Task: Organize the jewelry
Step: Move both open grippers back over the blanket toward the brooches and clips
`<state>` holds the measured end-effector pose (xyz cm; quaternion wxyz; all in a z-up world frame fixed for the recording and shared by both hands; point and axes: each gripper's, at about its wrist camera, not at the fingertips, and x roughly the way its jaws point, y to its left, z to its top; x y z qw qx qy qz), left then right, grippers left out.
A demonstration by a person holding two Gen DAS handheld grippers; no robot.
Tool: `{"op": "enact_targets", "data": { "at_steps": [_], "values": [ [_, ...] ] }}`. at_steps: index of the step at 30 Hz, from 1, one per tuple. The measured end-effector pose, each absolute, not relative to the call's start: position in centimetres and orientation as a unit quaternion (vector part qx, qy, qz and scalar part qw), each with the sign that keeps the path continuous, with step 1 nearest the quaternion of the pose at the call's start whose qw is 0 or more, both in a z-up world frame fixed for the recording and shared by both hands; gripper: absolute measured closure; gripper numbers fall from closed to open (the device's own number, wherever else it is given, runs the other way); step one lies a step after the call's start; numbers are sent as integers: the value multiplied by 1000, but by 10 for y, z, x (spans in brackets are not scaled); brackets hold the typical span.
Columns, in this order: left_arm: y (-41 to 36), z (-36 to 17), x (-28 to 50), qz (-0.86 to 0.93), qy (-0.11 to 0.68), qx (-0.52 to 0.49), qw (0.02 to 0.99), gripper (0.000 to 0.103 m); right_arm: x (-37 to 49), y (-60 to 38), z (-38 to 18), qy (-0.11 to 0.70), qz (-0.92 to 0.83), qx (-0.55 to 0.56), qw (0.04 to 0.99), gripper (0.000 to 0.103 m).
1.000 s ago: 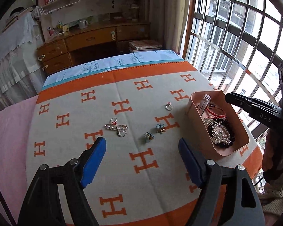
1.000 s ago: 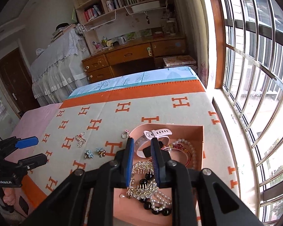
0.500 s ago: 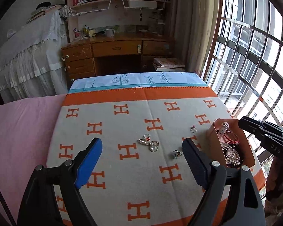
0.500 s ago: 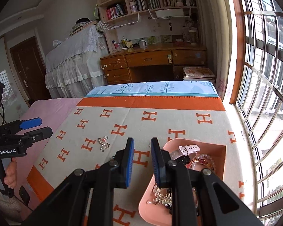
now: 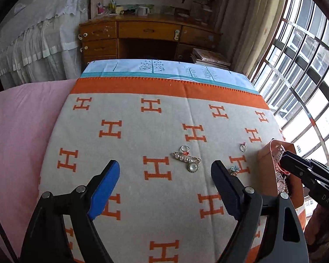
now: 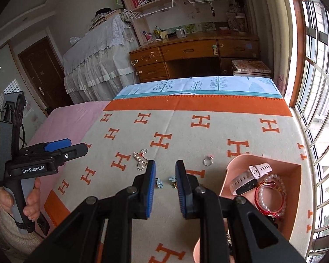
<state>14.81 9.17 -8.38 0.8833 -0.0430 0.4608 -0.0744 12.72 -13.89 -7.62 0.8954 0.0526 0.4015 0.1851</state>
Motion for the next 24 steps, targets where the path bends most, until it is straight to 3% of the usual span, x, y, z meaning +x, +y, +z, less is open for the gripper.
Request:
{"op": "enact_targets", "data": {
  "at_steps": [4, 11, 21, 24],
  "values": [
    [91, -106, 178, -78, 493, -53, 865, 28, 137, -129, -87, 424, 196, 53, 883, 84],
    [98, -156, 217, -84, 576, -112, 805, 55, 147, -115, -103, 448, 210, 49, 868, 84],
    [82, -176, 230, -93, 605, -147, 777, 60, 151, -112, -116, 465, 214, 57, 857, 84],
    [74, -178, 236, -85, 614, -140, 772, 68, 151, -111, -117, 465, 217, 57, 856, 84]
  ]
}}
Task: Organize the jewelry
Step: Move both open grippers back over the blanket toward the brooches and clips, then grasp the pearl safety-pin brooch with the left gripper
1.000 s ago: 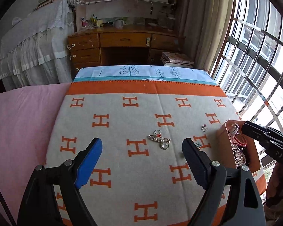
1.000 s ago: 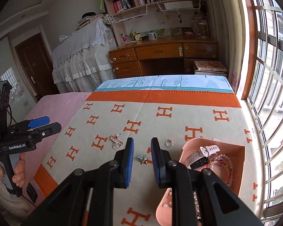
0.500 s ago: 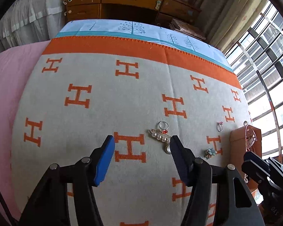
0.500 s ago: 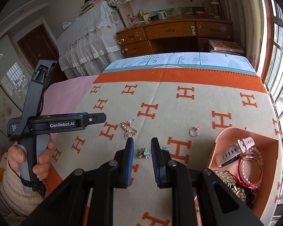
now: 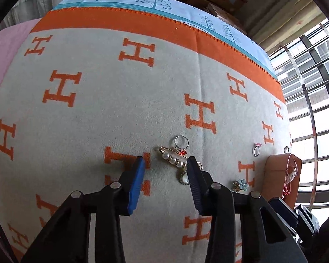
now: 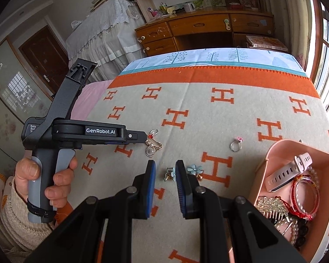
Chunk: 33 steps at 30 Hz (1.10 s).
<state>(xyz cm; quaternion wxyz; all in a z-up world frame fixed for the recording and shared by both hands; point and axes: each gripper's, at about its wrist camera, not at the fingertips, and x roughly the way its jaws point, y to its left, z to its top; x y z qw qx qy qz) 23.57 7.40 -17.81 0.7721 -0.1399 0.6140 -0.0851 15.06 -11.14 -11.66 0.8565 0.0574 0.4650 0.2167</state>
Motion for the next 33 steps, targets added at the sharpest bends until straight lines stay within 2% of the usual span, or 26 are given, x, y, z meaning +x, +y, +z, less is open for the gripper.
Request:
{"op": "enact_targets", "data": {
  "at_steps": [4, 10, 11, 13, 21, 28, 31, 33],
  "values": [
    [62, -179, 240, -70, 621, -124, 771, 74, 148, -113, -117, 462, 220, 59, 857, 84],
    [41, -176, 245, -46, 624, -83, 776, 75, 144, -118, -117, 458, 221, 66, 858, 84],
    [34, -176, 245, -41, 623, -67, 778, 80, 143, -119, -117, 458, 221, 67, 859, 84],
    [24, -175, 244, -36, 618, -39, 785, 83, 142, -121, -117, 456, 221, 69, 859, 84],
    [23, -172, 235, -40, 606, -11, 794, 83, 141, -133, -116, 454, 218, 80, 860, 84],
    [62, -169, 224, -31, 613, -23, 789, 83, 140, -134, -119, 458, 221, 81, 857, 84],
    [80, -171, 220, -30, 623, -47, 780, 95, 141, -128, -121, 461, 227, 76, 854, 84],
    [90, -171, 216, -41, 628, -77, 773, 98, 141, -121, -122, 464, 232, 68, 852, 84]
  ]
}}
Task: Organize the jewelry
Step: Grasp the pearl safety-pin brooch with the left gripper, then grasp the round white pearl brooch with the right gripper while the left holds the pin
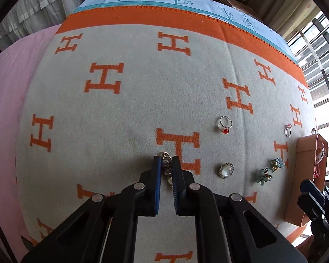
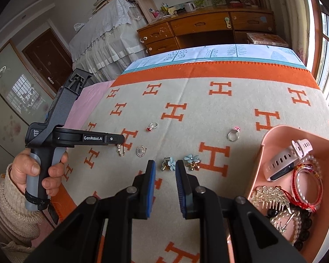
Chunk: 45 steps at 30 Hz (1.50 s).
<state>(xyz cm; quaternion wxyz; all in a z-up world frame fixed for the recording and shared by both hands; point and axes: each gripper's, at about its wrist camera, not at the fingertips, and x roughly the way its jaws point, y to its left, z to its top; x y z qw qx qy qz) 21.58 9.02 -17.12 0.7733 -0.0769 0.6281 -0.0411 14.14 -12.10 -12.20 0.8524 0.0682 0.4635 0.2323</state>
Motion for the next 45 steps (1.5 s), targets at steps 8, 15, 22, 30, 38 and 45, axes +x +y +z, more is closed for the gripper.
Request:
{"op": "enact_targets", "data": {
  "at_steps": [8, 15, 22, 30, 38, 45],
  "values": [
    [114, -163, 201, -56, 619, -110, 776, 98, 141, -87, -123, 466, 260, 32, 845, 84],
    [126, -142, 178, -64, 577, -119, 806, 98, 147, -59, -137, 485, 277, 6, 829, 84],
    [139, -144, 175, -68, 564, -141, 811, 98, 158, -26, -154, 484, 267, -50, 832, 84],
    [138, -174, 189, -75, 589, -170, 787, 95, 163, -15, -171, 487, 235, -87, 836, 84],
    [131, -172, 188, -65, 586, -164, 791, 84, 165, -19, -171, 489, 230, -85, 837, 84],
    [134, -174, 182, -47, 592, -156, 789, 84, 164, -19, -171, 487, 237, -84, 836, 84]
  ]
}}
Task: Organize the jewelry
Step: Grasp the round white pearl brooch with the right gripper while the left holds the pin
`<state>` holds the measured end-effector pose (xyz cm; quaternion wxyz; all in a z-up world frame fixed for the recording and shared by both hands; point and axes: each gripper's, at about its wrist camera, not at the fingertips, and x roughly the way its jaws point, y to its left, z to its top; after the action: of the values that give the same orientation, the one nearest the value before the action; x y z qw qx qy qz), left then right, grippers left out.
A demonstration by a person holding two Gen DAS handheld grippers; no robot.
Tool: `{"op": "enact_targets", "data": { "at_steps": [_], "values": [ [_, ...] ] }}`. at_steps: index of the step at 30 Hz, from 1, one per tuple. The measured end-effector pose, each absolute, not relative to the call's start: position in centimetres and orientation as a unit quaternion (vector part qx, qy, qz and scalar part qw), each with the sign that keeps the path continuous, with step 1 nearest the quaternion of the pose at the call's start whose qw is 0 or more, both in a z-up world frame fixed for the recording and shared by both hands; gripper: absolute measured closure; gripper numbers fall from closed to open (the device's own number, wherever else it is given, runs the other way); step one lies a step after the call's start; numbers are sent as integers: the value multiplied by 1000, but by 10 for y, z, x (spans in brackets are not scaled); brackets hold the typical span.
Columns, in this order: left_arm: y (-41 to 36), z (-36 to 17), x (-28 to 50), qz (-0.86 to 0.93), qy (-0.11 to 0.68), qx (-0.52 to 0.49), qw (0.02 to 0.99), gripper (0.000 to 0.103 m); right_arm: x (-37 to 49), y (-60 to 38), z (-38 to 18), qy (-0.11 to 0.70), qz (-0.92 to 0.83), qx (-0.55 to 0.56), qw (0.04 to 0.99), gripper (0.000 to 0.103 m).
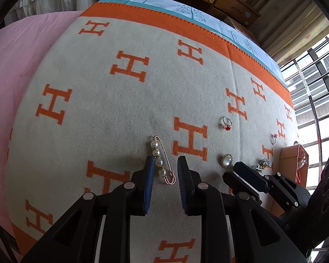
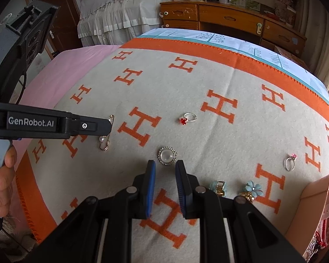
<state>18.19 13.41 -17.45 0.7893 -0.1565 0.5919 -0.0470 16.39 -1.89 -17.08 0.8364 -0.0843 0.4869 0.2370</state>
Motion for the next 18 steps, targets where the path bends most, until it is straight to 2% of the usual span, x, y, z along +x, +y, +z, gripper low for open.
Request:
{"op": "enact_targets", "data": {
  "at_steps": [10, 12, 18],
  "values": [
    [119, -178, 186, -19, 583, -132, 801, 84, 162, -16, -172, 484, 240, -90, 837, 84],
    [116, -178, 187, -15, 584, -135, 801, 96, 162, -16, -173, 483, 238, -91, 838, 84],
    [125, -182, 185, -17, 577, -180, 796, 98, 164, -14, -173, 475, 228, -102, 844, 84]
  ]
}}
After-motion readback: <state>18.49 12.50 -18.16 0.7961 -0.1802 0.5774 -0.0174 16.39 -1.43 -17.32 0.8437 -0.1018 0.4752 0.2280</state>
